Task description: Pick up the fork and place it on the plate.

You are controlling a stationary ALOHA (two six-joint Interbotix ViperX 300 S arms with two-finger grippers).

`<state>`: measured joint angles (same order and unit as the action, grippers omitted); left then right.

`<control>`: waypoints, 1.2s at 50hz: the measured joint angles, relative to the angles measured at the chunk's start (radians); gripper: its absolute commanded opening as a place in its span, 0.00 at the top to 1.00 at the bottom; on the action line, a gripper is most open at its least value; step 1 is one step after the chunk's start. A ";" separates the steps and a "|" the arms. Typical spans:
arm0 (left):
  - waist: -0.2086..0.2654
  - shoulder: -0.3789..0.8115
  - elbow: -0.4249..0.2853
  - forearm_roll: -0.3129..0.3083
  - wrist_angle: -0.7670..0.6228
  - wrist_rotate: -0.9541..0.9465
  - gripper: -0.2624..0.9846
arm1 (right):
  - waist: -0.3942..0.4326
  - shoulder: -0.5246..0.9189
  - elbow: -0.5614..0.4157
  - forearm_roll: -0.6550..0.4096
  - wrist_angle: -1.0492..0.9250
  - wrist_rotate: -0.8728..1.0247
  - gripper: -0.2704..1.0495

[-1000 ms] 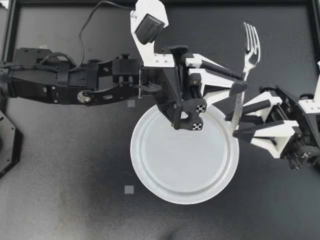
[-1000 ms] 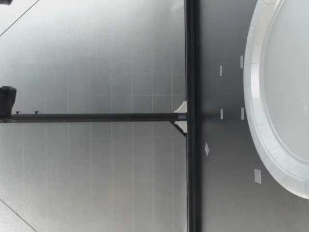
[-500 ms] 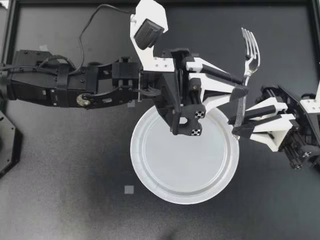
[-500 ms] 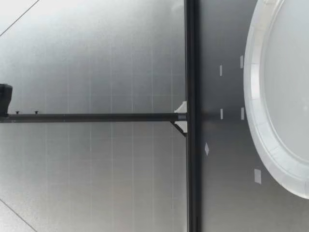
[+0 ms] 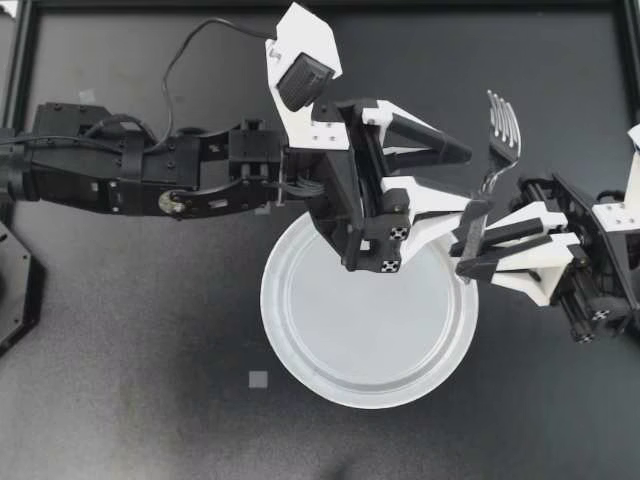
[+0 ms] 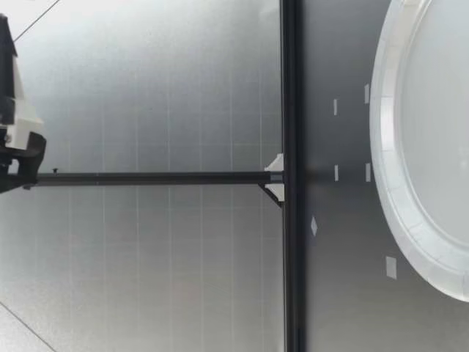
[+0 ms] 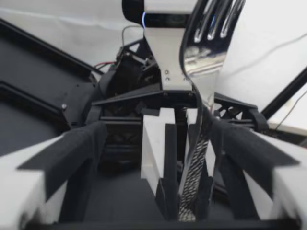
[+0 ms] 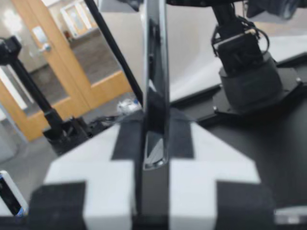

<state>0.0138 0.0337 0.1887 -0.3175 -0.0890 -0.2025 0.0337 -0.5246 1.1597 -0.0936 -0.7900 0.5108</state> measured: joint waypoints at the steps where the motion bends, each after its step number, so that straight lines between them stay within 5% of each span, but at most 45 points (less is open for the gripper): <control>1: 0.000 0.000 0.005 0.002 0.000 0.005 0.11 | -0.003 -0.012 0.000 0.003 0.032 -0.005 0.81; 24: -0.037 -0.087 0.107 0.011 -0.041 0.057 0.09 | -0.140 -0.222 -0.040 0.064 0.586 -0.028 0.81; 34: -0.049 -0.253 0.275 0.011 0.061 0.058 0.09 | -0.141 -0.221 -0.037 0.118 0.957 -0.009 0.81; 44: -0.049 -0.383 0.428 0.011 -0.026 0.081 0.09 | 0.018 -0.218 -0.044 0.127 1.345 0.081 0.81; 47: -0.049 -0.400 0.465 0.009 -0.066 0.080 0.09 | 0.129 -0.186 -0.044 0.127 1.477 0.181 0.81; 49: -0.049 -0.407 0.495 0.005 -0.098 0.080 0.09 | 0.129 -0.186 -0.044 0.127 1.477 0.181 0.81; 52: -0.049 -0.410 0.520 -0.003 -0.124 0.080 0.09 | 0.241 -0.132 -0.035 0.124 1.528 0.281 0.81; 60: -0.049 -0.410 0.558 -0.018 -0.167 0.080 0.09 | 0.272 -0.038 -0.035 0.091 1.508 0.360 0.81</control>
<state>-0.0353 -0.3758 0.7470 -0.3359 -0.2562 -0.1227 0.3053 -0.5630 1.1244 -0.0031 0.7179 0.8713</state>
